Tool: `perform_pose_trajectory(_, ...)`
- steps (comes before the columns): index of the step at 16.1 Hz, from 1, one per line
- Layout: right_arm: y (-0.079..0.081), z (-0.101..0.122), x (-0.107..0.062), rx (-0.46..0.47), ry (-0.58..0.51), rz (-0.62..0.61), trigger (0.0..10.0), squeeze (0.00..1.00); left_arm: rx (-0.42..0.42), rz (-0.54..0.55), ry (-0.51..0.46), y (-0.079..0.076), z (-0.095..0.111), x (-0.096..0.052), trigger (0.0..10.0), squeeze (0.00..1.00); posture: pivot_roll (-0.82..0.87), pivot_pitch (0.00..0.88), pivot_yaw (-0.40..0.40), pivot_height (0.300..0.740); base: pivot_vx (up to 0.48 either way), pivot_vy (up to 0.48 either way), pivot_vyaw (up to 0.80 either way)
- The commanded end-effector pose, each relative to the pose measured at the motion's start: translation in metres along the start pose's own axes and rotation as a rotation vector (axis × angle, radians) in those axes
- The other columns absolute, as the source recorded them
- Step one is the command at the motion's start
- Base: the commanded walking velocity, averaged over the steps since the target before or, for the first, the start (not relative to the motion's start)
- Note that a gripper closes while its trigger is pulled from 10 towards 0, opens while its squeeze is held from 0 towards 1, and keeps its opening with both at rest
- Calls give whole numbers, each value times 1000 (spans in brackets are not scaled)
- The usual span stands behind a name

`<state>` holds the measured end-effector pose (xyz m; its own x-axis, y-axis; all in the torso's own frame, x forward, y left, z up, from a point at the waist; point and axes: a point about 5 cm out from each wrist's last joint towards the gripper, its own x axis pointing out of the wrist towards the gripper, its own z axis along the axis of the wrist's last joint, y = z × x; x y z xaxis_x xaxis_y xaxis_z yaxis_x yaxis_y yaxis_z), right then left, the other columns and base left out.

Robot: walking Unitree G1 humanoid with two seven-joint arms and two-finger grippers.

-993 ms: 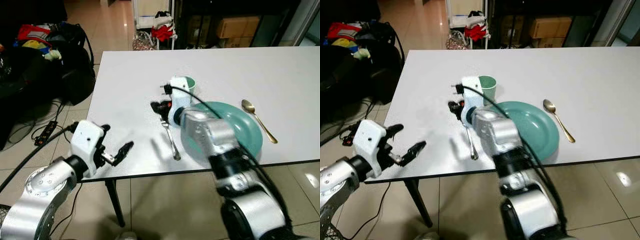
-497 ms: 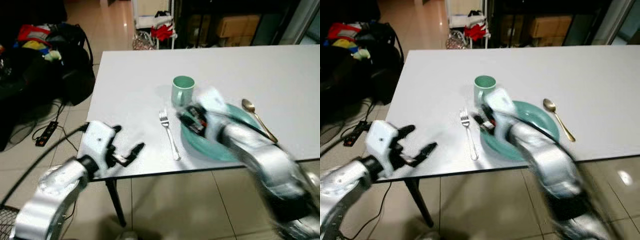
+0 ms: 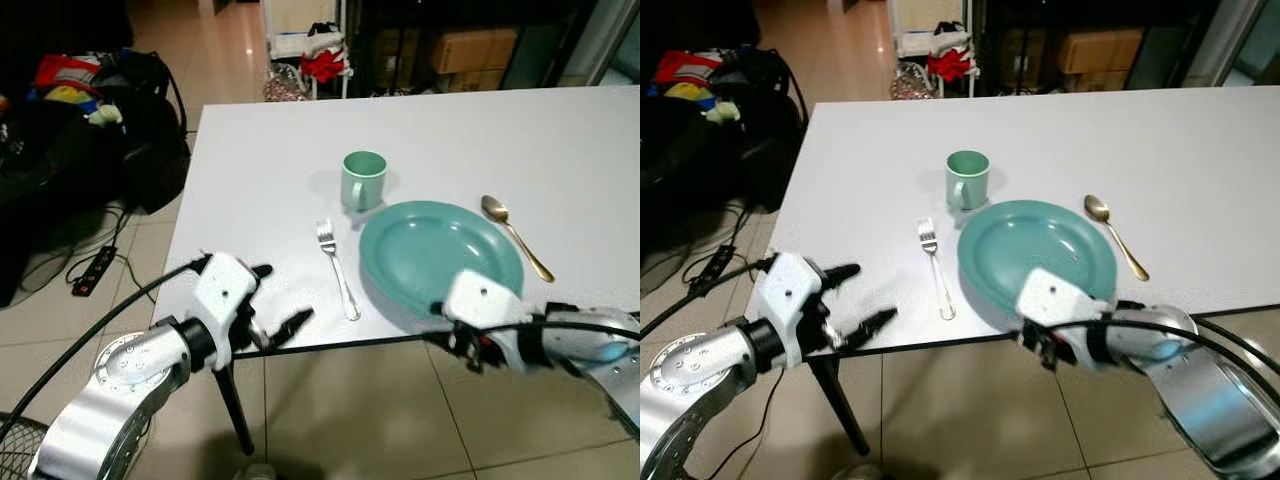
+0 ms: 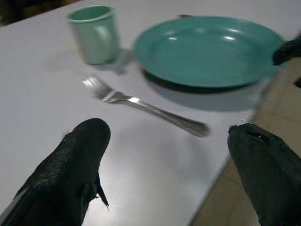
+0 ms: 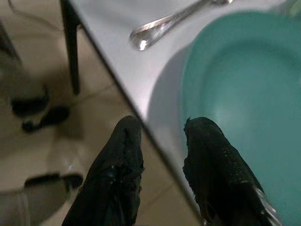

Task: Setting the table

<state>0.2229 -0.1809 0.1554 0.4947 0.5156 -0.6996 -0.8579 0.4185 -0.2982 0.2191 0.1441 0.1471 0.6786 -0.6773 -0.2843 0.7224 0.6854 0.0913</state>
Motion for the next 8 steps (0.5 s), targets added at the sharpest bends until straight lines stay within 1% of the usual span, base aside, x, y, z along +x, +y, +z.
perform_pose_trajectory(1, 4, 1, -2, -14, 11, 42, 10000, 0, 2, -38, 12, -4, 0, -2, 10000, 0, 31, 0, 43, 740, 0, 0, 0)
perform_pose_trajectory(3, 8, -4, -6, -6, 55, 99, 10000, 0, 4, -51, 14, -4, 1, -2, 10000, 0, 34, 0, 42, 740, 0, 0, 0)
perform_pose_trajectory(4, 11, -11, -8, -2, 104, 131, 10000, 0, 8, -58, 20, -4, 1, -3, 10000, 0, 35, 0, 44, 740, 0, 0, 0)
perform_pose_trajectory(5, 11, -14, -8, -6, 124, 130, 10000, 0, 8, -57, 21, -3, 1, -3, 10000, 0, 34, 0, 44, 740, 0, 0, 0)
perform_pose_trajectory(6, 8, -21, -7, -8, 171, 111, 10000, 0, 11, -56, 24, -3, 1, -3, 10000, 0, 34, 0, 46, 740, 0, 0, 0)
perform_pose_trajectory(8, -1, -28, -1, 18, 204, 60, 10000, 0, 17, -56, 32, -2, 0, -3, 10000, 0, 35, 0, 47, 740, 0, 0, 0)
